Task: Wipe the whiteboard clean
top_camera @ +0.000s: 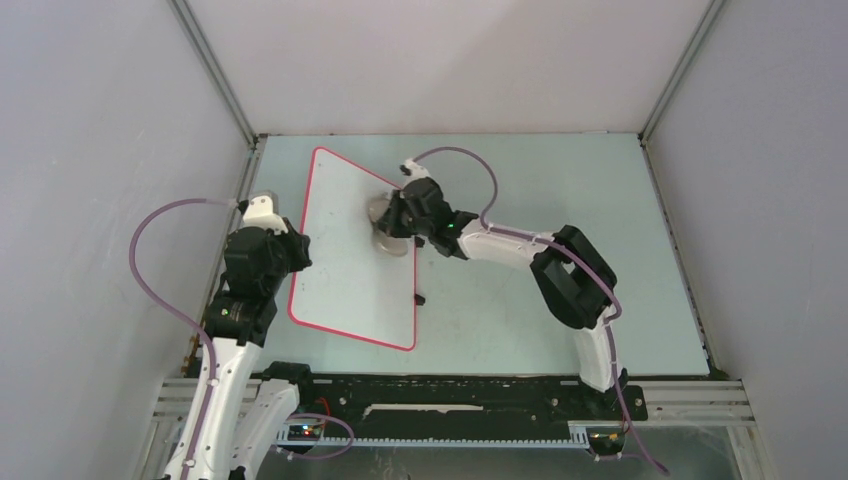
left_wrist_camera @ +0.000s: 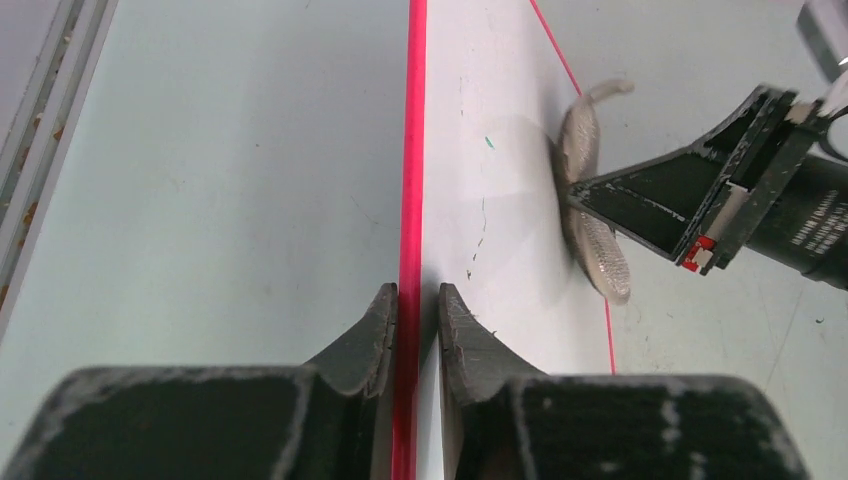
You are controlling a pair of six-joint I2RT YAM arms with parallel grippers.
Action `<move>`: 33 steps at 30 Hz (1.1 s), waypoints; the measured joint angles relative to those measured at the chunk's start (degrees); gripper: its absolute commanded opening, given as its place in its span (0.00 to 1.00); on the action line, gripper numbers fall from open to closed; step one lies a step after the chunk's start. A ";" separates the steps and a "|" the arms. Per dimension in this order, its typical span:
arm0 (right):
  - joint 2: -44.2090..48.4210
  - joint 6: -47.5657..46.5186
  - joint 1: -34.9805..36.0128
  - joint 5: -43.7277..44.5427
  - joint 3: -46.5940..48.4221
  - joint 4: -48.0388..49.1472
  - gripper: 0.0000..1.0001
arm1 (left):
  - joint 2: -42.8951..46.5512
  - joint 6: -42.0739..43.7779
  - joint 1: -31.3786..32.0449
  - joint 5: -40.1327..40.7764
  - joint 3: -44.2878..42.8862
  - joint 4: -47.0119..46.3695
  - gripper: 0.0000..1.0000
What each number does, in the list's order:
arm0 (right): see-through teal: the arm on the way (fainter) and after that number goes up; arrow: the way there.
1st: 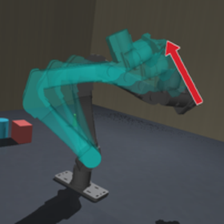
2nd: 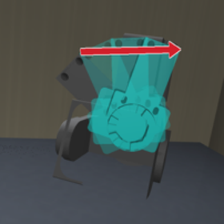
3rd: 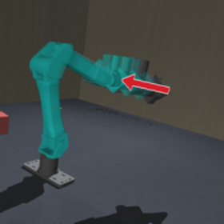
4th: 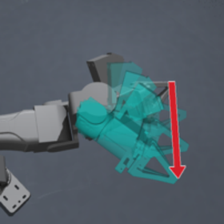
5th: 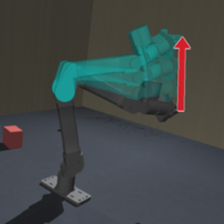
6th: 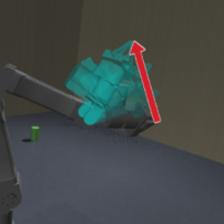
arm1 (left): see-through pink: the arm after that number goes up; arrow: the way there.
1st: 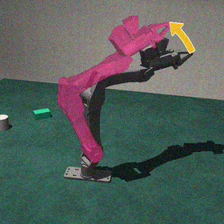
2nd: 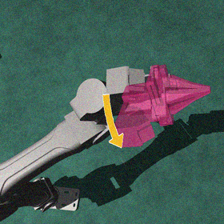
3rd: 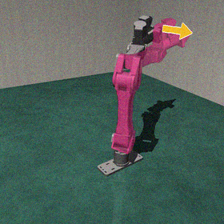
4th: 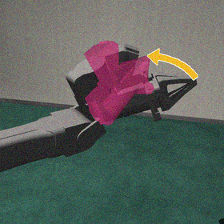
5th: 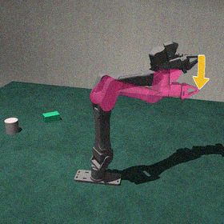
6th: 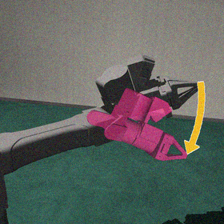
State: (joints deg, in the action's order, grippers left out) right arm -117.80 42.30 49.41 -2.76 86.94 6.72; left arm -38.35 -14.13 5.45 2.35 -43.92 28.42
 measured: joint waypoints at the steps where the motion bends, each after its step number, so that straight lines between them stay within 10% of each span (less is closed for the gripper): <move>1: 0.33 0.57 -1.05 0.00 -2.34 0.28 0.00 | 0.00 0.00 0.00 0.00 0.00 0.00 0.00; 11: 0.48 0.52 -3.19 2.03 -5.38 -3.78 0.00 | 0.17 0.00 0.00 -0.50 0.00 -0.37 0.00; 24: -11.06 -7.26 10.95 1.81 37.33 -17.66 0.00 | 0.15 0.00 0.00 0.02 0.00 0.26 0.00; 33: -4.44 -4.81 4.96 -0.76 16.94 -8.90 0.00 | 0.17 0.00 0.00 0.26 0.00 0.63 0.00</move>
State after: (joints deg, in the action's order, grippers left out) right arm -122.23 37.50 54.37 -3.53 103.88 -2.17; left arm -38.17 -14.13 5.45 2.61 -43.92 29.06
